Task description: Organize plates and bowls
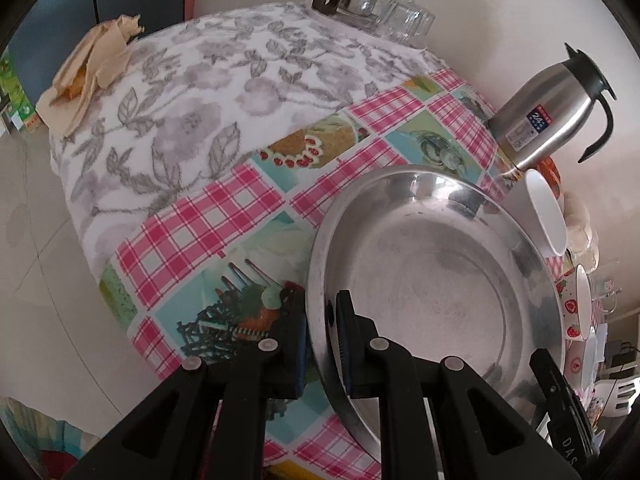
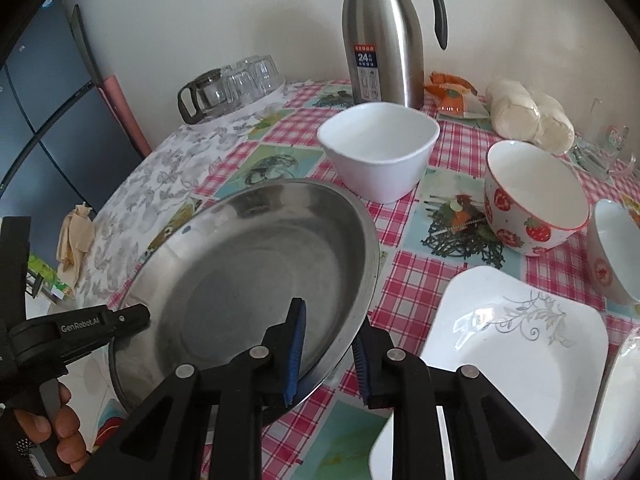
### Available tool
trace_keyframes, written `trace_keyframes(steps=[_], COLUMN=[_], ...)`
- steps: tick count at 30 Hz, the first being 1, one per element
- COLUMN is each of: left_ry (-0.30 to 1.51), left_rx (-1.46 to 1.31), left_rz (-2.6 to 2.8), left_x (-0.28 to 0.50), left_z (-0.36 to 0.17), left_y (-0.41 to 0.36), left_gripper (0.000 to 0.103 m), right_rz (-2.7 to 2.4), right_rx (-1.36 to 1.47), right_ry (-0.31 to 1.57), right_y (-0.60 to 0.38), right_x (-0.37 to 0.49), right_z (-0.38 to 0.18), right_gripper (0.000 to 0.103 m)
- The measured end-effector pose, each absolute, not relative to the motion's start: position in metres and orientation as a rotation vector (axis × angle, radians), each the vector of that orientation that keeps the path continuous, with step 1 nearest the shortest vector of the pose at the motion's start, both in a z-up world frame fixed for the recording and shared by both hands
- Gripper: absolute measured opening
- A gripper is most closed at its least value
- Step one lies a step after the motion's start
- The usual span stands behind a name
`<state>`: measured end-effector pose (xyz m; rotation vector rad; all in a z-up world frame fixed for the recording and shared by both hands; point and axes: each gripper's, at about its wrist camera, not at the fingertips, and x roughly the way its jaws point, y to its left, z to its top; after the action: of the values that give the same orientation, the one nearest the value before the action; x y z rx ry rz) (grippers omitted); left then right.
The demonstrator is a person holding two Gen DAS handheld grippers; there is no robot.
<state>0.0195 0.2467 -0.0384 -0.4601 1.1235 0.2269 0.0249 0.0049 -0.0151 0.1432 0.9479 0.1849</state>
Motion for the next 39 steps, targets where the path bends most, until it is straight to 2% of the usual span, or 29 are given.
trace_keyframes(steps=[18, 30, 39], left_ry=[1.026, 0.963, 0.981], left_rx=[-0.351, -0.321, -0.339], left_rz=[0.139, 0.002, -0.081], left_x=[0.013, 0.012, 0.014], left_z=[0.016, 0.053, 0.053], left_y=[0.199, 0.126, 0.069], left_gripper=[0.014, 0.014, 0.014], right_rz=[0.16, 0.059, -0.055], right_rx=[0.231, 0.363, 0.407], right_ry=[0.839, 0.764, 0.753], right_y=[-0.042, -0.12, -0.174], right_x=[0.0, -0.023, -0.048], right_z=[0.023, 0.041, 0.038], right_gripper=[0.024, 0.024, 0.024])
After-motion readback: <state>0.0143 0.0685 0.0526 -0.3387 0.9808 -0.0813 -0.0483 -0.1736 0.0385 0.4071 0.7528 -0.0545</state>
